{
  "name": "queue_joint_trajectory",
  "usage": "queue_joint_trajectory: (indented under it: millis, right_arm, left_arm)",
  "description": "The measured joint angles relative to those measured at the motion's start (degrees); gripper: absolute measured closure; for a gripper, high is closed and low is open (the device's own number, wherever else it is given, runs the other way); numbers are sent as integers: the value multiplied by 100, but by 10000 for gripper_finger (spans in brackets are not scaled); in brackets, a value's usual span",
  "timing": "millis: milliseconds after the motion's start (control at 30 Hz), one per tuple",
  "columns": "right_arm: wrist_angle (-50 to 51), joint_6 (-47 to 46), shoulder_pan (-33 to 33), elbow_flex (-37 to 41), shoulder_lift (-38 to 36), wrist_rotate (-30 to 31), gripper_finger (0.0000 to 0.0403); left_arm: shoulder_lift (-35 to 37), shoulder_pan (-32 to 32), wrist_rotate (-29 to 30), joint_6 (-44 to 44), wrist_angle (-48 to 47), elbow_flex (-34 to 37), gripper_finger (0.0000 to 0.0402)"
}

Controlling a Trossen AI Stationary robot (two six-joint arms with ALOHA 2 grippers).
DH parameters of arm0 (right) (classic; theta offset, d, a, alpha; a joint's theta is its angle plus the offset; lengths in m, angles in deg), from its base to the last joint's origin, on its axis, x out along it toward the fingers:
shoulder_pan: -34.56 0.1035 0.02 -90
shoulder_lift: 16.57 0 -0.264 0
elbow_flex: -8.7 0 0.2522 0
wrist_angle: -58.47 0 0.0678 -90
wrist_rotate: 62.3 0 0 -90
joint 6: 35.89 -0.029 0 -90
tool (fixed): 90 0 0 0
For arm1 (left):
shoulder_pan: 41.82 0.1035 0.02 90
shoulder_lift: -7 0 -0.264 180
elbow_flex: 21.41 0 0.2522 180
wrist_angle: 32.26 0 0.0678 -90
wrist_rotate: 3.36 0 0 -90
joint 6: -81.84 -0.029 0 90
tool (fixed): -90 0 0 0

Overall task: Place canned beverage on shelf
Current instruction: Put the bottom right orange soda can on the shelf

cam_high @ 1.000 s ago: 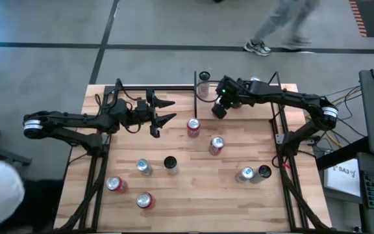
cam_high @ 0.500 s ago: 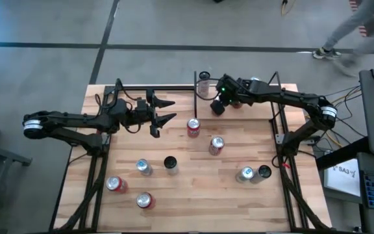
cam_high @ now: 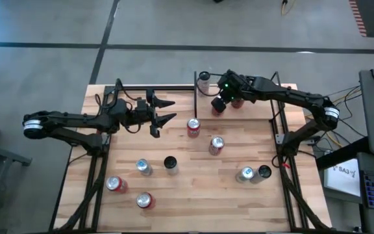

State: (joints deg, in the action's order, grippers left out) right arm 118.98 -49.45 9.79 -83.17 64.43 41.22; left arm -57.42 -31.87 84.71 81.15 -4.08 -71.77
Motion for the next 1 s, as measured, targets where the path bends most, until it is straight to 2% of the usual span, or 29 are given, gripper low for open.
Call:
queue_joint_trajectory:
  millis: [167, 267, 433, 633, 1000]
  right_arm:
    - [319, 33, 17, -47, -26, -1126, 394]
    - [560, 80, 25, -6, 24, -1472, 394]
    - [872, 71, 39, 49, 77, -1503, 394]
    - [649, 67, 36, 144, 80, -1486, 394]
    - [474, 56, 36, 254, 85, -1035, 394]
  left_arm:
    - [0, -2, 0, 0, -13, 0, 196]
    - [0, 0, 0, -2, -13, 1, 196]
    - [0, -2, -2, -3, -52, 1, 196]
    - [0, -1, -2, -4, -52, 1, 196]
    - [0, 0, -2, -4, -51, 1, 196]
